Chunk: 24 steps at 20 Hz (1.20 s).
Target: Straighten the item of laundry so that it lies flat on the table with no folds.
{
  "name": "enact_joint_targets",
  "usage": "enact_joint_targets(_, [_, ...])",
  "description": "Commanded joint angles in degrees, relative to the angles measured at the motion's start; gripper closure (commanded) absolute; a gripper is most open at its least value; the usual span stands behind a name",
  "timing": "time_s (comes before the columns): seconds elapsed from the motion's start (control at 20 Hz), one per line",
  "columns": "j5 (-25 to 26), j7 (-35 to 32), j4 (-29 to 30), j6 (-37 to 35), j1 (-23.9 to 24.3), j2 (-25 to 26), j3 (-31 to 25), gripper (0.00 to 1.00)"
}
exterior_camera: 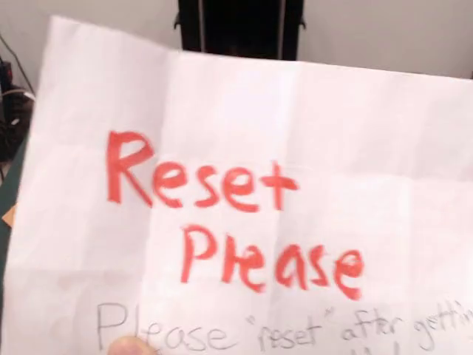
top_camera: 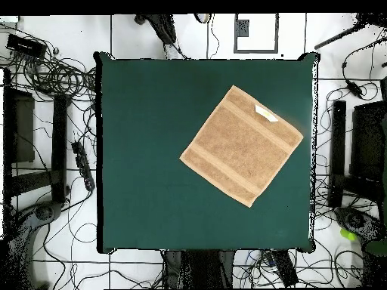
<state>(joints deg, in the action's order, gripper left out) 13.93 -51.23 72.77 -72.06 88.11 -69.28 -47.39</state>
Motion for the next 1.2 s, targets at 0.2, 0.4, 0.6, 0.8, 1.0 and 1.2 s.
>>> enact_joint_targets(0.2, [-5.0, 0.3, 22.1, 16.9, -3.5, -0.2, -2.4, 1.0])
enact_joint_targets(0.4, [-6.2, -1.2, 26.0, 25.0, -3.1, 1.4, -3.3, 1.0])
enact_joint_targets(0.6, [-7.0, 0.0, 24.5, 22.1, -3.8, 0.2, -1.4, 1.0])
enact_joint_targets(0.8, [-5.0, 5.1, 13.7, 6.1, -4.6, -0.6, 0.6, 1.0])
enact_joint_targets(1.0, [-1.2, 11.3, 2.3, -5.0, -3.9, 2.2, 0.1, 1.0])
enact_joint_targets(1.2, [3.6, 18.8, -9.4, -12.5, -3.5, 9.0, -1.3, 1.0])
